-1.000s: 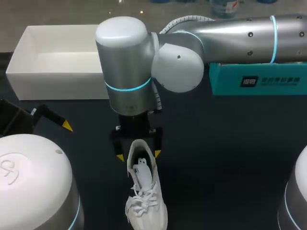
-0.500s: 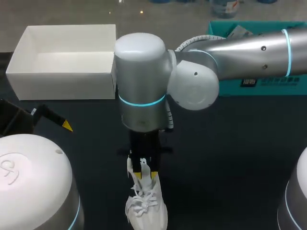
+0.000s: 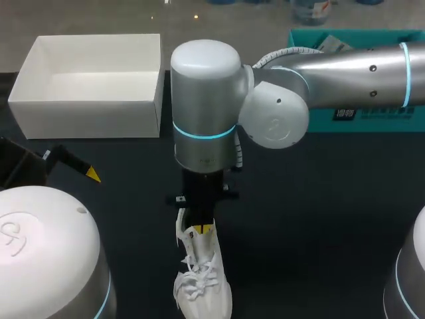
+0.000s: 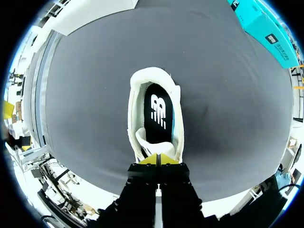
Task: Take the shoe out of the shoebox, open the shoe tongue, remove and reinsert the insole, then place the shoe into the shoebox
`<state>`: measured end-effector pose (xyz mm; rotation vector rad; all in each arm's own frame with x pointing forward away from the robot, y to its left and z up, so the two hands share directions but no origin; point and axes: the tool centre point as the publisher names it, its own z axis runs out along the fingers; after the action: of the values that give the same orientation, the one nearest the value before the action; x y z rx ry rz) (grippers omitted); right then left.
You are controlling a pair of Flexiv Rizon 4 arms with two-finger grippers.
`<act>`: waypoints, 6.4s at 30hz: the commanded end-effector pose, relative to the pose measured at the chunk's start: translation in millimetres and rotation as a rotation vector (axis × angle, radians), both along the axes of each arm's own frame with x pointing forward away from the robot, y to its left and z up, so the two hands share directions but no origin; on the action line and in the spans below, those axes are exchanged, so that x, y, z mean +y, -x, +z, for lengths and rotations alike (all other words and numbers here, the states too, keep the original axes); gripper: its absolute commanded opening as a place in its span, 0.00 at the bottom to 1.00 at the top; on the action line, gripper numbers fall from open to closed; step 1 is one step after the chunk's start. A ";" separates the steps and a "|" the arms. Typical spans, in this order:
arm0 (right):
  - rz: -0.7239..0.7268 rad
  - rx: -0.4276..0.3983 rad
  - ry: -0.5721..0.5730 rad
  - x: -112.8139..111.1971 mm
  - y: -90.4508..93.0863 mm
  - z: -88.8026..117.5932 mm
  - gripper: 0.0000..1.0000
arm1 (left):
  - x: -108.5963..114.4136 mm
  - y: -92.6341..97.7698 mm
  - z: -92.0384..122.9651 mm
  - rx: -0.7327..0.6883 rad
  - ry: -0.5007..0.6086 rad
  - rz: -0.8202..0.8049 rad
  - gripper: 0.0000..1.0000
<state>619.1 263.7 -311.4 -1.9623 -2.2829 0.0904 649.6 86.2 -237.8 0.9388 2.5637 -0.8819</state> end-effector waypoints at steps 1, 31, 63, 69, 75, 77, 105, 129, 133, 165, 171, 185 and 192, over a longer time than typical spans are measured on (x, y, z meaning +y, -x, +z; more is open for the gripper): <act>0.209 -0.061 0.043 -0.2 -7.1 28.9 0.00 | 0.1 -0.4 0.1 0.001 -0.003 -0.001 1.00; 0.845 -0.126 -0.124 -18.7 -31.0 41.2 1.00 | 0.1 -0.4 0.1 0.001 -0.003 -0.001 1.00; 1.385 -0.091 -0.065 -27.4 -47.0 35.6 1.00 | 0.1 -0.4 0.1 0.001 -0.003 -0.001 1.00; 1.395 -0.167 -0.081 -19.4 -63.1 29.2 1.00 | 0.1 -0.4 0.1 0.001 -0.003 -0.001 1.00; 1.422 -0.178 -0.125 -8.1 -79.9 18.3 1.00 | 0.1 -0.4 0.1 0.001 -0.003 -0.001 1.00; 1.431 -0.173 -0.136 -4.7 -84.6 13.2 1.00 | 0.1 -0.4 0.1 0.001 -0.003 -0.001 1.00; 1.444 -0.137 -0.204 13.0 -103.6 -42.4 1.00 | 0.1 -0.4 0.1 0.001 -0.003 -0.001 1.00; 1.427 -0.156 -0.155 14.0 -95.1 -56.5 0.00 | 0.1 -0.4 0.1 0.001 -0.003 -0.001 1.00; 1.422 -0.164 -0.148 12.3 -92.6 -52.6 0.00 | 0.1 -0.4 0.1 0.001 -0.003 -0.001 1.00; 1.417 -0.304 0.159 -84.2 -138.0 178.1 0.00 | 0.1 -0.4 0.1 0.001 -0.003 -0.001 1.00; 1.417 -0.304 0.159 -84.2 -138.0 178.1 0.00 | 0.1 -0.4 0.1 0.001 -0.003 -0.001 1.00; 1.417 -0.304 0.159 -84.2 -138.0 178.1 0.00 | 0.1 -0.4 0.1 0.001 -0.003 -0.001 1.00; 1.417 -0.304 0.159 -84.2 -138.0 178.1 0.00 | 0.1 -0.4 0.1 0.001 -0.003 -0.001 1.00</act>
<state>756.4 179.6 -133.9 -0.0137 -3.3894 0.0998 649.6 86.2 -237.7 0.9387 2.5637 -0.8818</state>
